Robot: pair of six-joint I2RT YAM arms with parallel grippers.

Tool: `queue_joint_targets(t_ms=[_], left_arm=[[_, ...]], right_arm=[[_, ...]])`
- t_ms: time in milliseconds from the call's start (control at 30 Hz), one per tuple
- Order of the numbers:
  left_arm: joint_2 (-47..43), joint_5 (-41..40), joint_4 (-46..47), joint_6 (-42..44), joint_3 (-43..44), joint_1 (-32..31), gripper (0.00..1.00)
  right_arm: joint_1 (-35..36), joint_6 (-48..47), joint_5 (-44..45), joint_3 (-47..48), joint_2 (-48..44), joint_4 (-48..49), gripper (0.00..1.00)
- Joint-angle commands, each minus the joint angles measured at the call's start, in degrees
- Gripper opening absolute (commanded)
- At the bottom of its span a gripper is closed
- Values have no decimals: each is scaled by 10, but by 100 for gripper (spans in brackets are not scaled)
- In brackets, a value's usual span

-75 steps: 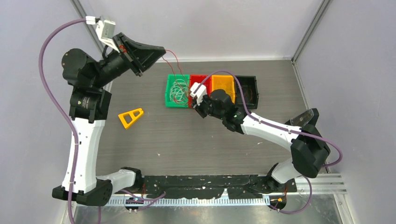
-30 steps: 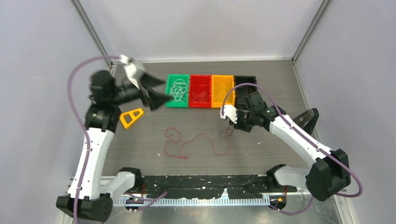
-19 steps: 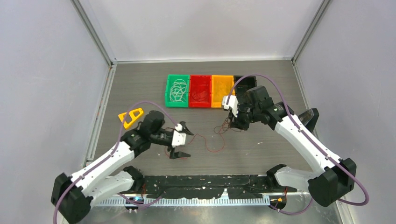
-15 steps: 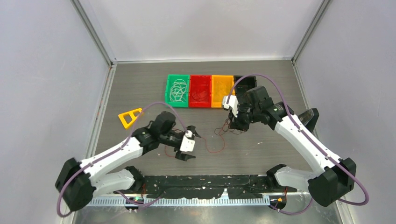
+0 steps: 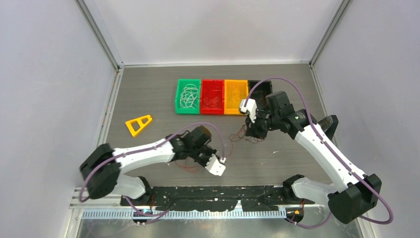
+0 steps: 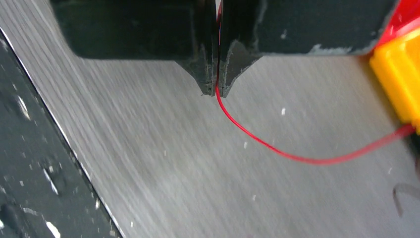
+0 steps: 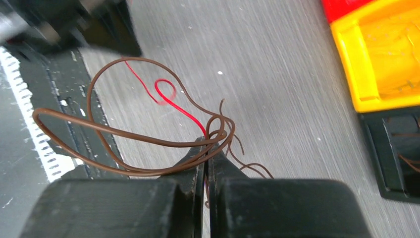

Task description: Untangle the cables

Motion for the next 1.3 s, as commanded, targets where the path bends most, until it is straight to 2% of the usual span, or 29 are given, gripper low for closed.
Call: queue_joint_targets(t_ms=[0, 67, 200, 333, 433, 533, 600, 667, 700, 767, 867, 900, 933, 1033, 1067, 1167, 1267], left_arm=[[-162, 29, -146, 29, -52, 53, 0], [-252, 48, -200, 61, -87, 76, 0], [-410, 78, -275, 64, -112, 130, 0], [-462, 93, -313, 28, -66, 180, 0], [-459, 109, -331, -19, -1, 204, 0], [-444, 113, -305, -100, 30, 208, 0], [-416, 105, -299, -139, 41, 208, 0], [-374, 80, -319, -163, 48, 210, 0], [-345, 73, -337, -157, 48, 216, 0], [-309, 67, -378, -127, 44, 230, 0], [-275, 47, -401, -94, 19, 240, 2], [-269, 37, -393, -93, 8, 243, 7], [-267, 30, -380, -100, 0, 250, 16], [-273, 62, -350, -160, 23, 307, 56], [-276, 90, -347, -185, 43, 337, 64], [-287, 172, -343, -261, 101, 426, 81], [-297, 214, -338, -318, 125, 512, 86]], right_arm=[[-49, -28, 52, -3, 2, -7, 7], [-68, -38, 64, -16, 19, -4, 13], [-85, -83, 90, -56, 49, 5, 23], [-86, -120, 173, -103, 78, 54, 29], [-87, -133, 249, -100, 117, 84, 23], [-86, -135, 260, -64, 164, 67, 25], [-87, -133, 228, -33, 174, 39, 32], [-86, -130, 180, -3, 169, 9, 48], [-86, -125, 149, 8, 165, 0, 57], [-86, -109, 111, 40, 159, -24, 66], [-81, -82, 56, 84, 152, -46, 75], [-73, -64, 48, 90, 149, -46, 77], [-67, -49, 35, 100, 148, -44, 79], [-14, -18, 36, 111, 143, -15, 90], [15, -6, 43, 113, 144, -7, 94], [74, 15, 55, 108, 157, 49, 99], [145, 53, 66, 107, 196, 116, 100]])
